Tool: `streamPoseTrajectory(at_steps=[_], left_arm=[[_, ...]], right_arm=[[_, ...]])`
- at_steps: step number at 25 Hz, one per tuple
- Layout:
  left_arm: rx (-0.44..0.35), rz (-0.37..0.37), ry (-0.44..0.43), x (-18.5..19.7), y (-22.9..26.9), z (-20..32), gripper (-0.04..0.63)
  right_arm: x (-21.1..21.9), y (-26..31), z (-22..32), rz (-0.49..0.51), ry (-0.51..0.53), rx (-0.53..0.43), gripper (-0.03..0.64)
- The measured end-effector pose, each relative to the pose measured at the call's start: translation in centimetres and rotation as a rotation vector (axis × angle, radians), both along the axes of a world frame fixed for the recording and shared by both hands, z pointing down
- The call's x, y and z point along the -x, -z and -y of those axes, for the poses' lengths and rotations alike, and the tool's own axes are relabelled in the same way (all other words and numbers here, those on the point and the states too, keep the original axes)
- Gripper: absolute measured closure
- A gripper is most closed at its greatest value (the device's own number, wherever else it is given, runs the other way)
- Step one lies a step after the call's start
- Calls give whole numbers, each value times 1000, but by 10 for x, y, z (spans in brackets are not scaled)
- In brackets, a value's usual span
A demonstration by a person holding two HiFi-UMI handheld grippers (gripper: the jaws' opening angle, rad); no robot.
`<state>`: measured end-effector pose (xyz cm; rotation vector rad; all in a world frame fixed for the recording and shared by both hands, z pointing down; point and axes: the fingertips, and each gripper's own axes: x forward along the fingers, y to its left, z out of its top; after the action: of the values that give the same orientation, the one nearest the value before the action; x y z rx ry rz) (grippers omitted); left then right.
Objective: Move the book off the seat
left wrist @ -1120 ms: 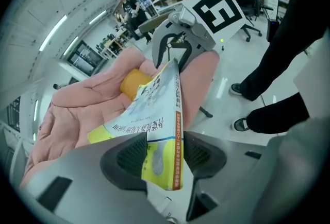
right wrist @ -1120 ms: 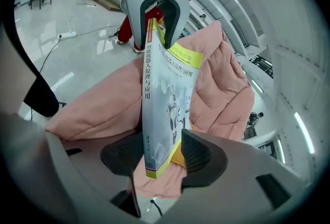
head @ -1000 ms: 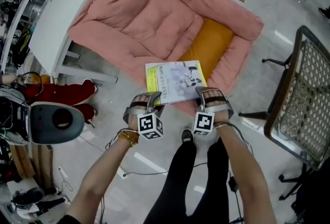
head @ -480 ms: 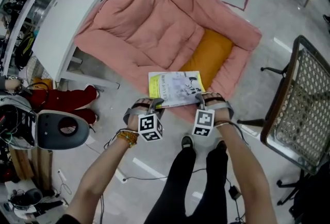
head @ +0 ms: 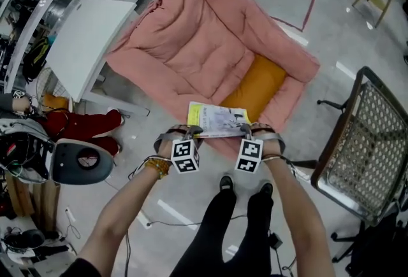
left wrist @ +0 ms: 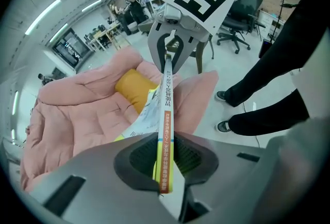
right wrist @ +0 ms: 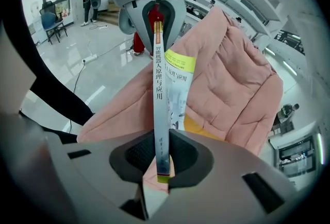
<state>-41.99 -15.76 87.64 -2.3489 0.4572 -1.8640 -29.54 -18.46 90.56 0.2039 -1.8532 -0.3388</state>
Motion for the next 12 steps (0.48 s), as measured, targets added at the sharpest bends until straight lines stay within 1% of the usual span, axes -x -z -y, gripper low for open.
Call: streamPoseTrajectory(at_steps=[6,12], left_arm=[[14,-3,7,3,18,21,525],[14,-8,27,3,36,32,525]], right_arm=[[1,23,20,-12,10,2,546],[3,42,34,-23,18,-22,546]])
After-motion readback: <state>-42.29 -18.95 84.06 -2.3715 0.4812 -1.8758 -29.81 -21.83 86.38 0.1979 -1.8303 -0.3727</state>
